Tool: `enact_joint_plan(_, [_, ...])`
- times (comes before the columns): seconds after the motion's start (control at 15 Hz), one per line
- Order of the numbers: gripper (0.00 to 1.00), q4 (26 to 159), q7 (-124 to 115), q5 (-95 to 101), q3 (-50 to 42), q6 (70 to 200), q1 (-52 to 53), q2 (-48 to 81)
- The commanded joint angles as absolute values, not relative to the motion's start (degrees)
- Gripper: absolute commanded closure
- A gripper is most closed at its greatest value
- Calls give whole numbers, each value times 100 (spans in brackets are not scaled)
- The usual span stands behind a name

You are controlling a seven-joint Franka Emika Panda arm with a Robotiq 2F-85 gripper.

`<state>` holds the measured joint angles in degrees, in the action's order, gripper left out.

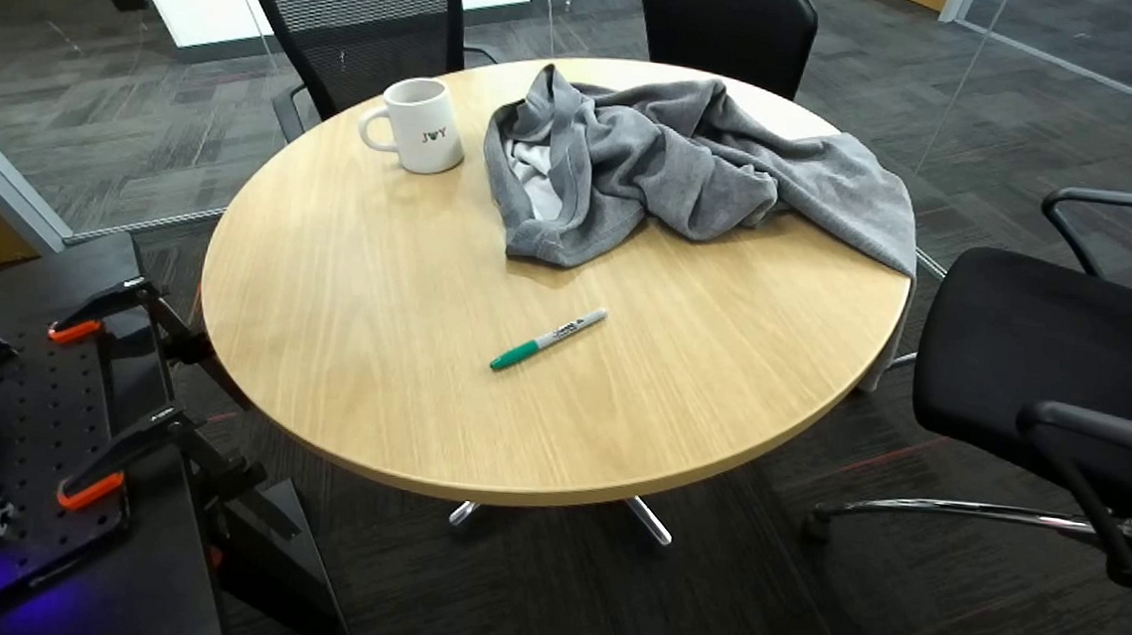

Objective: Move the cup closer to then pen

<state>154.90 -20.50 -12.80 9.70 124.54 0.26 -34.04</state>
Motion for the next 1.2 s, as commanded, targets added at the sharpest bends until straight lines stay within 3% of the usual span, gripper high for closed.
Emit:
enact_joint_plan(0.0, [0,15345,-3076,-1234,1600,13425,142,-2729])
enact_joint_plan(0.4, [0,14849,-4604,-279,2258,14761,-99,-1393])
enact_joint_plan(0.8, [0,13879,-5508,1158,1904,14584,46,-191])
enact_joint_plan(1.13, [0,13196,-5315,1256,1378,14600,477,686])
